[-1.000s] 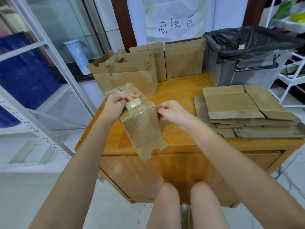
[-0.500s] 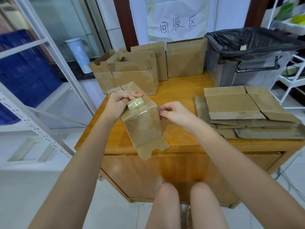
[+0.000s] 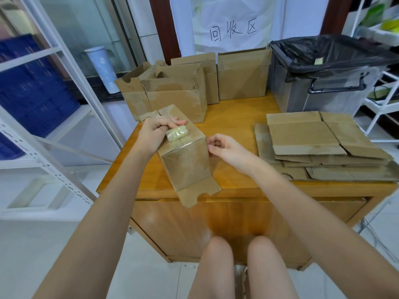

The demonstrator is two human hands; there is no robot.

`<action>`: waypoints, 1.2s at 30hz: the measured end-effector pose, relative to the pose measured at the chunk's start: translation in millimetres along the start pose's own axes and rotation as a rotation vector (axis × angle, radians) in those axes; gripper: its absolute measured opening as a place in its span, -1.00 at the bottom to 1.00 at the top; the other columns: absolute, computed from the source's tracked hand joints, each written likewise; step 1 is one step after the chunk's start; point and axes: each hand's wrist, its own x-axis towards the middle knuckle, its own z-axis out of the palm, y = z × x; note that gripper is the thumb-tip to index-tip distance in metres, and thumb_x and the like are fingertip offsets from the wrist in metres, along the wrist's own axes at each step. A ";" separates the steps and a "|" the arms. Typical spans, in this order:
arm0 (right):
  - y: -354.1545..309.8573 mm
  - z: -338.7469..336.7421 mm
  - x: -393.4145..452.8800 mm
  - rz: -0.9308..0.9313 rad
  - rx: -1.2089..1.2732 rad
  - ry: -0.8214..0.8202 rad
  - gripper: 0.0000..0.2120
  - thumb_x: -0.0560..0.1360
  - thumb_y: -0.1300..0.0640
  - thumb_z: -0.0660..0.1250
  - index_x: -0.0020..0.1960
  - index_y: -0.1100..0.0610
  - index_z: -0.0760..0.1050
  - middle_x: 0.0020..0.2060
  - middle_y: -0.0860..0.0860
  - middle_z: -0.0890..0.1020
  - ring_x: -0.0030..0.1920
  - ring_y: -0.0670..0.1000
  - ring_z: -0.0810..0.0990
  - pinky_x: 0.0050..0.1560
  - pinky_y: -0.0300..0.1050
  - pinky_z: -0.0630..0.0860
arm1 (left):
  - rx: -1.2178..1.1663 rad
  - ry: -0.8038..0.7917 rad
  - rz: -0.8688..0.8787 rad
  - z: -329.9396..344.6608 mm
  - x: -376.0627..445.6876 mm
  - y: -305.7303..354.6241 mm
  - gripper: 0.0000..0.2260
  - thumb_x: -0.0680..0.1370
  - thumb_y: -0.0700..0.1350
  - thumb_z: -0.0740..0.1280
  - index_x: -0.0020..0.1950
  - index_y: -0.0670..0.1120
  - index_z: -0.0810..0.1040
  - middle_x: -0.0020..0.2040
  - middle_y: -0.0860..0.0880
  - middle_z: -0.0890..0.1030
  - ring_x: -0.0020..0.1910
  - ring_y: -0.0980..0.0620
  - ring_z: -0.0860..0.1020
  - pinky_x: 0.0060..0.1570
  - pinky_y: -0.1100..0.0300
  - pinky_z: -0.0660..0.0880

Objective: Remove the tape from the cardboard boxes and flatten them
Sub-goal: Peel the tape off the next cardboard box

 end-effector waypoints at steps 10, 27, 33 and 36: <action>5.7 7.2 -2.2 0.044 -0.032 0.057 -0.77 0.62 0.25 0.17 0.17 0.24 0.56 0.07 0.06 0.61 0.09 0.05 0.57 0.25 0.00 0.48 | 0.016 0.012 0.002 1.7 -1.5 3.5 -0.62 0.54 -0.46 0.12 -0.24 -0.13 0.62 -0.01 0.05 0.68 0.17 0.23 0.52 0.18 0.44 0.39; 2.8 2.2 3.0 0.154 0.238 0.121 -0.84 0.53 0.32 0.31 -0.16 0.14 0.60 -0.19 -0.08 0.63 -0.19 -0.12 0.57 -0.20 -0.37 0.56 | -0.010 0.002 0.010 -0.1 -3.1 1.5 -0.58 0.54 -0.46 0.12 -0.27 -0.07 0.62 -0.12 0.24 0.68 0.20 0.19 0.52 0.25 0.31 0.39; 3.9 4.5 7.1 0.170 0.241 0.092 -0.84 0.53 0.33 0.31 -0.15 0.13 0.59 -0.15 -0.04 0.63 -0.21 -0.10 0.56 -0.14 -0.33 0.56 | -0.016 -0.005 0.010 -3.5 -5.2 3.5 -0.59 0.52 -0.48 0.10 -0.27 -0.11 0.61 -0.13 0.23 0.68 0.17 0.27 0.53 0.17 0.44 0.40; 1.5 5.5 9.8 0.191 0.243 0.059 -0.82 0.53 0.33 0.31 -0.18 0.12 0.59 -0.18 -0.06 0.62 -0.20 -0.09 0.55 -0.09 -0.30 0.55 | -0.016 -0.011 0.004 -6.5 -5.7 3.6 -0.61 0.53 -0.48 0.10 -0.26 -0.15 0.61 -0.12 0.22 0.69 0.18 0.26 0.53 0.18 0.41 0.41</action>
